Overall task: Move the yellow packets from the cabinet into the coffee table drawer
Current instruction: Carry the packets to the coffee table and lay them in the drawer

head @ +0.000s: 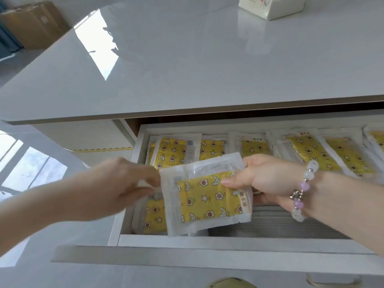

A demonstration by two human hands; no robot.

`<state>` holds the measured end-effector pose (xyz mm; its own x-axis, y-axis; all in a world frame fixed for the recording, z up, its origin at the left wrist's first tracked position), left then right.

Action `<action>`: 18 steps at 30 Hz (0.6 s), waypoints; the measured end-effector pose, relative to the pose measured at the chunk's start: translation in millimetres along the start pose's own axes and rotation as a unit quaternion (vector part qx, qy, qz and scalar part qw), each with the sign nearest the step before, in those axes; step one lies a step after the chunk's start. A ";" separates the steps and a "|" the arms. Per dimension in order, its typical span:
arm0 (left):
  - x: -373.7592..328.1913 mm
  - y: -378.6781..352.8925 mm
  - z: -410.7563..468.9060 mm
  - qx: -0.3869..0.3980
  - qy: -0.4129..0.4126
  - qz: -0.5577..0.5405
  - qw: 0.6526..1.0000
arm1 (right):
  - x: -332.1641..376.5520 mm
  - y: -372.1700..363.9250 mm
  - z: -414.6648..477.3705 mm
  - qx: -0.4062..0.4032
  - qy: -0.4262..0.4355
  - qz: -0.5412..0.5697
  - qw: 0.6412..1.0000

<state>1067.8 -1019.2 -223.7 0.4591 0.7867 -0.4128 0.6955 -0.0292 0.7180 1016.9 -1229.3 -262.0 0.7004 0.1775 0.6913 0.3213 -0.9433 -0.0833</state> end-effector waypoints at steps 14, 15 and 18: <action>8.7 -27.4 13.2 -0.068 0.039 0.020 0.997 | -17.3 -44.0 38.7 0.064 -0.086 -0.104 0.989; 9.3 -30.1 13.3 -0.067 0.019 0.053 0.996 | -15.8 -45.0 41.4 0.059 -0.081 -0.164 0.981; 12.1 -29.4 11.8 -0.065 -0.012 0.135 0.989 | -15.1 -49.3 50.2 0.033 -0.043 -0.209 0.976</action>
<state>1059.4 -1016.1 -256.4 0.6321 0.7465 -0.2076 0.4692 -0.1555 0.8693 1022.5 -1171.4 -304.3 0.5489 0.5684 0.6129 0.6293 -0.7636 0.1446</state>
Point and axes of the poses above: each hand's wrist, its own z-axis towards the middle knuckle, its own y-axis out of the back of the hand, x = y × z, the point moved 4 cm from there along z, towards the middle knuckle, and after that the axes turned 11 degrees about x, right-handed, at the moved point
